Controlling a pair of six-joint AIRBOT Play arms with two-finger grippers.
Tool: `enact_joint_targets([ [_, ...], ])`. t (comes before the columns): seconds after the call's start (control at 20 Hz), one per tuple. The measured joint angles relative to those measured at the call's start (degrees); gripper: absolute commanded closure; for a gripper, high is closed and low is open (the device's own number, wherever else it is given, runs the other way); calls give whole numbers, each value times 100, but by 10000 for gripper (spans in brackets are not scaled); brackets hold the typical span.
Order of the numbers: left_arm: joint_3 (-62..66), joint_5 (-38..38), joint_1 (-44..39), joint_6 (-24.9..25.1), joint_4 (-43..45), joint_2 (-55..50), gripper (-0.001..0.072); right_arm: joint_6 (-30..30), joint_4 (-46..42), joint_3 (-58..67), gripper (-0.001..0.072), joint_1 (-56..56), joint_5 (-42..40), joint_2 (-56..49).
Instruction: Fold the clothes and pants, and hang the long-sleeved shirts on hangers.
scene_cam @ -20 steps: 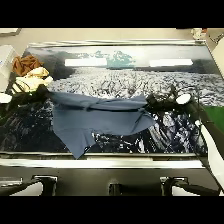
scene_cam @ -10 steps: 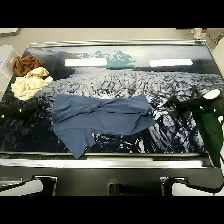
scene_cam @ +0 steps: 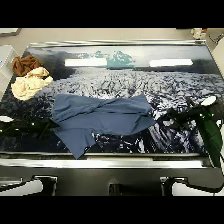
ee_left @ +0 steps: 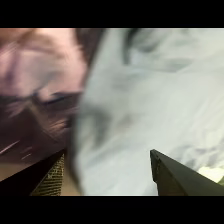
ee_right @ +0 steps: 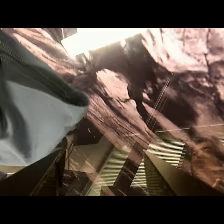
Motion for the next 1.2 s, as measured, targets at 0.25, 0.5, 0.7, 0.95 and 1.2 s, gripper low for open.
enact_joint_targets([
  [0.25, -107, 647, -391, 7, -9, -66, 686, -118, 295, -22, 139, 13, -184, -13],
  [0.5, -107, 767, -509, -28, -24, 11, 686, -212, 398, -68, 140, 284, -426, -223],
  [0.7, -103, 730, -527, -26, -68, 225, 685, -238, 516, -81, 184, 723, -813, -533],
  [0.95, -85, 625, -533, 59, -72, 518, 685, -192, 551, -31, 673, 1115, -1322, -695],
  [1.2, 850, 428, -535, 302, -76, 1250, 687, -466, 118, 984, 673, 1196, -903, -120],
])
